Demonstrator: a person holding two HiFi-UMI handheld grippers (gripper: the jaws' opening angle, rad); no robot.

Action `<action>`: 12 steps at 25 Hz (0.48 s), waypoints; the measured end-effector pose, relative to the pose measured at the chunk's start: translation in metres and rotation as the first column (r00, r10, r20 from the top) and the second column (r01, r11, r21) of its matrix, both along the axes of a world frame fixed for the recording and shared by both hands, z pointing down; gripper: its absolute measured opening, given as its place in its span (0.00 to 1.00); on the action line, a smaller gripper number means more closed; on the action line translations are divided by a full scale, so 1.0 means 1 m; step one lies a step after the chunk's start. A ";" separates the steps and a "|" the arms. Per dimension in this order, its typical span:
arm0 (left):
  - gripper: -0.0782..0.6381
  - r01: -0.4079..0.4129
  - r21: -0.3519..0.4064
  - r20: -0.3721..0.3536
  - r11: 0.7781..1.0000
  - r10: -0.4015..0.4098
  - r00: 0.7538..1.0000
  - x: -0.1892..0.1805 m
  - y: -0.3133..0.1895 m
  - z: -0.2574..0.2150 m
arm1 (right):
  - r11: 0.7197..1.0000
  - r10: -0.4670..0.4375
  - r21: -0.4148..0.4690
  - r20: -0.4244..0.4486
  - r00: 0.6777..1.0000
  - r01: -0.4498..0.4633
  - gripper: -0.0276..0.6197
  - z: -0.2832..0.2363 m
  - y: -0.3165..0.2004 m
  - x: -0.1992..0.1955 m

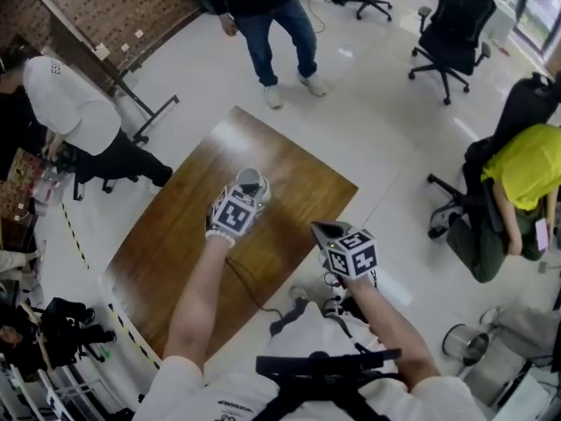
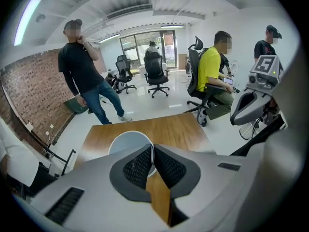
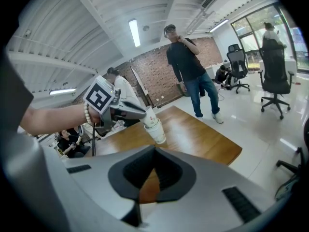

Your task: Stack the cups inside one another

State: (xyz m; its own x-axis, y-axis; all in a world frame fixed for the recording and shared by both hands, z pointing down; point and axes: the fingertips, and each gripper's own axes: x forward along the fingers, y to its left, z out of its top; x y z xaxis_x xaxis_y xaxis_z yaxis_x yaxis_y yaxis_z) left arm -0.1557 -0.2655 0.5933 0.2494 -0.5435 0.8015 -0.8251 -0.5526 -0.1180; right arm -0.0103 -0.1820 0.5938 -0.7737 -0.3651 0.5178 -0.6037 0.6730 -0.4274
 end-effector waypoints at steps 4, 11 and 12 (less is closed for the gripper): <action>0.13 -0.010 -0.023 0.002 1.000 0.010 1.000 -0.001 -0.001 0.009 | 1.000 0.008 -0.006 -0.004 1.000 -0.008 0.05 0.001 -0.002 0.002; 0.13 -0.030 -0.072 0.027 0.997 0.032 0.999 -0.008 0.002 0.038 | 0.999 0.032 -0.014 -0.008 0.999 -0.032 0.05 0.008 -0.001 0.001; 0.13 -0.034 -0.078 0.034 0.996 0.037 0.999 -0.008 0.002 0.041 | 0.999 0.036 -0.015 -0.008 0.999 -0.037 0.05 0.008 -0.001 0.002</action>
State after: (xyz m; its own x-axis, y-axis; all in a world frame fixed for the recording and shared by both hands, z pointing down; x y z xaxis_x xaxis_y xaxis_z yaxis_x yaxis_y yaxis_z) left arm -0.1641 -0.2632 0.6347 0.2380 -0.4709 0.8495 -0.8009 -0.5899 -0.1027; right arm -0.0083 -0.1829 0.6023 -0.7557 -0.3851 0.5298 -0.6313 0.6439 -0.4324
